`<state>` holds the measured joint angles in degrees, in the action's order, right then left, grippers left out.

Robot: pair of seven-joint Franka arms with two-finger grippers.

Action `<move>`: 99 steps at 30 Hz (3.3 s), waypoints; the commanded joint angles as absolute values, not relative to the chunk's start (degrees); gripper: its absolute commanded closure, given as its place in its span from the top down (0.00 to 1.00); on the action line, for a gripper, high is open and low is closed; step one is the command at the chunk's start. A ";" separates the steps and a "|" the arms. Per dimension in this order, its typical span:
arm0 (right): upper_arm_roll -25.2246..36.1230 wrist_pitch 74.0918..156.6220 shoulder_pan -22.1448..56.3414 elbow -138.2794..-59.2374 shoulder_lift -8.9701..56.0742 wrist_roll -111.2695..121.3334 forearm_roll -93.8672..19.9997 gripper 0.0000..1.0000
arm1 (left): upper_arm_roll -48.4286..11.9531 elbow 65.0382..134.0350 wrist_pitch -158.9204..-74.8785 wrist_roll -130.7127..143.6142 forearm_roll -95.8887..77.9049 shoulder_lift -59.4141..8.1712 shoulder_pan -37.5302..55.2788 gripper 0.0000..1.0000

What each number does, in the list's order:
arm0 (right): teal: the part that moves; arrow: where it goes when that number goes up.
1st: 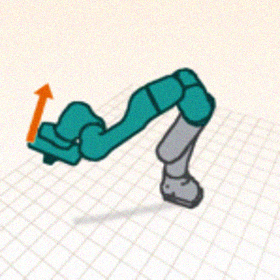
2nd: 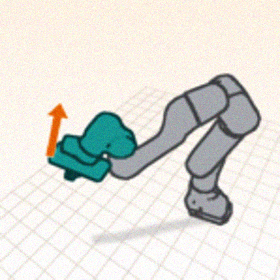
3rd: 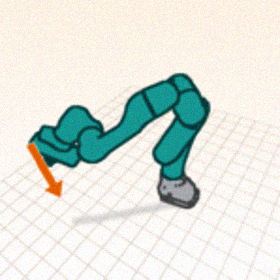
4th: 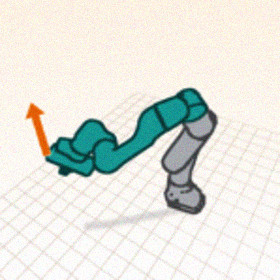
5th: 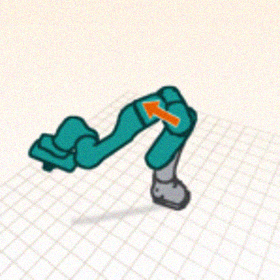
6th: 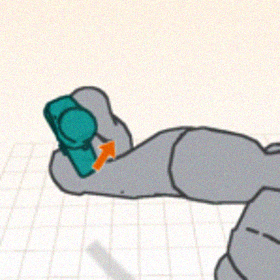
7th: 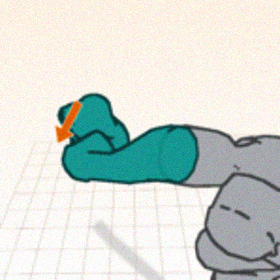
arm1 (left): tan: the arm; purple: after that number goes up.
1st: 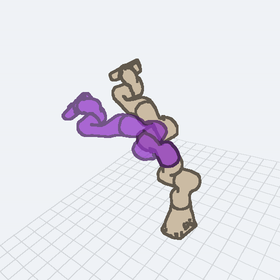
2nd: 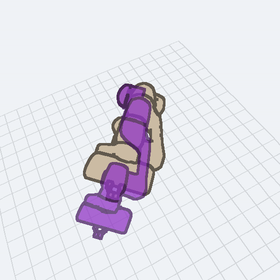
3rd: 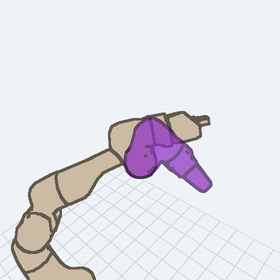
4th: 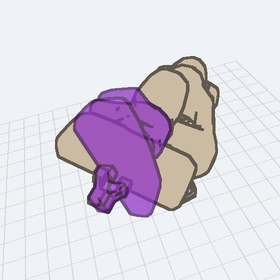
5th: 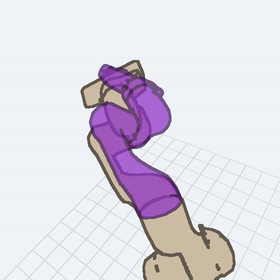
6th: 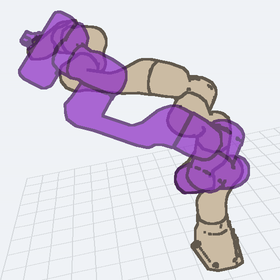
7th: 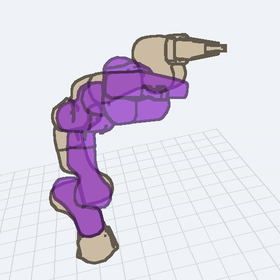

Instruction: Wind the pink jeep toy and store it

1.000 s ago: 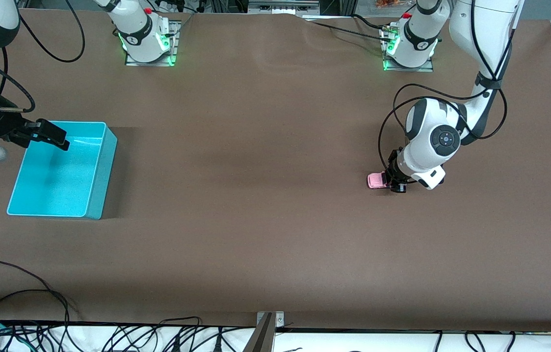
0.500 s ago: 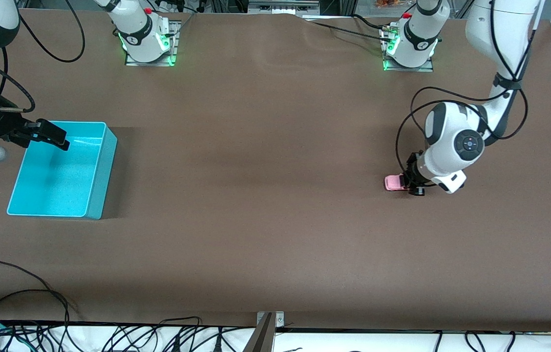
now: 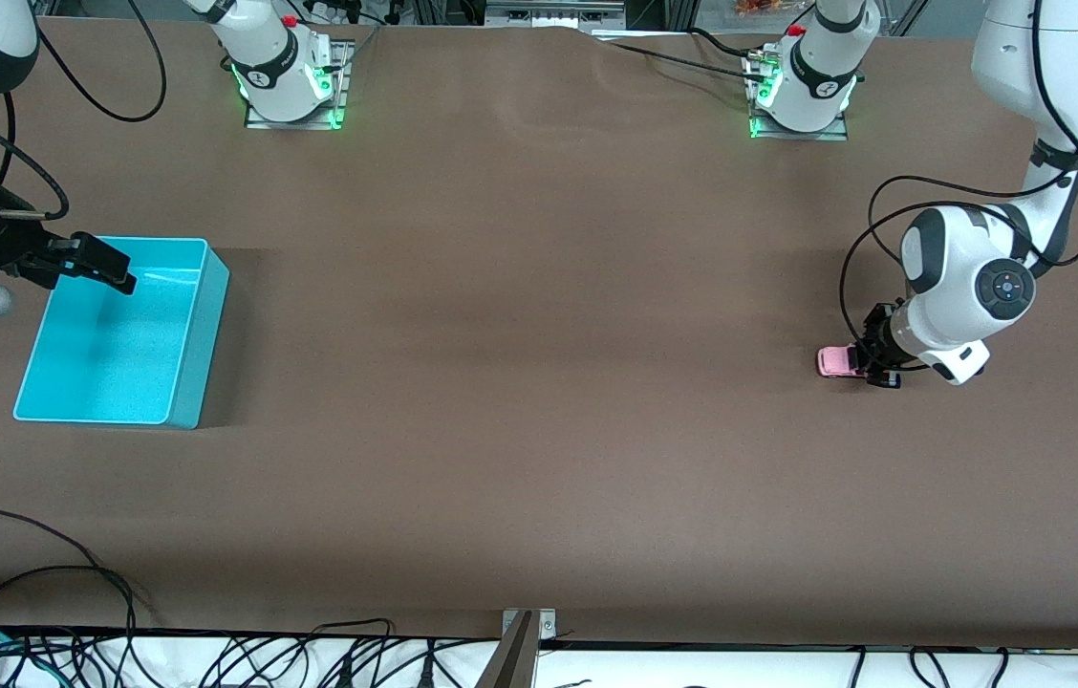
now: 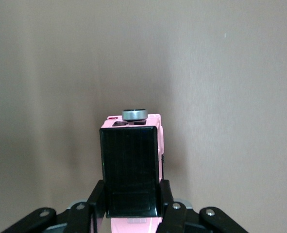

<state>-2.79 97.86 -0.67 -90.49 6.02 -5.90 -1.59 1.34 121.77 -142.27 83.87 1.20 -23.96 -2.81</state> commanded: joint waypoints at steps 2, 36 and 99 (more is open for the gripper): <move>-2.90 96.94 -0.79 -89.91 5.62 -5.01 -1.41 1.00 | 1.14 121.11 -144.41 83.32 3.52 -27.25 -4.04 0.11; -2.90 96.94 -0.79 -89.91 5.54 -5.01 -1.41 1.00 | 0.79 103.63 -115.85 59.52 2.99 -12.31 -6.94 1.00; -3.08 96.33 -0.79 -89.91 5.63 -5.01 -1.41 1.00 | -4.04 88.68 -100.55 -2.20 0.53 -9.76 -6.50 1.00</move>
<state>-2.93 97.40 -0.63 -90.46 6.02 -5.85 -1.59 -3.86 88.26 -101.57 -0.73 1.16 -10.57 -6.27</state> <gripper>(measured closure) 0.000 0.000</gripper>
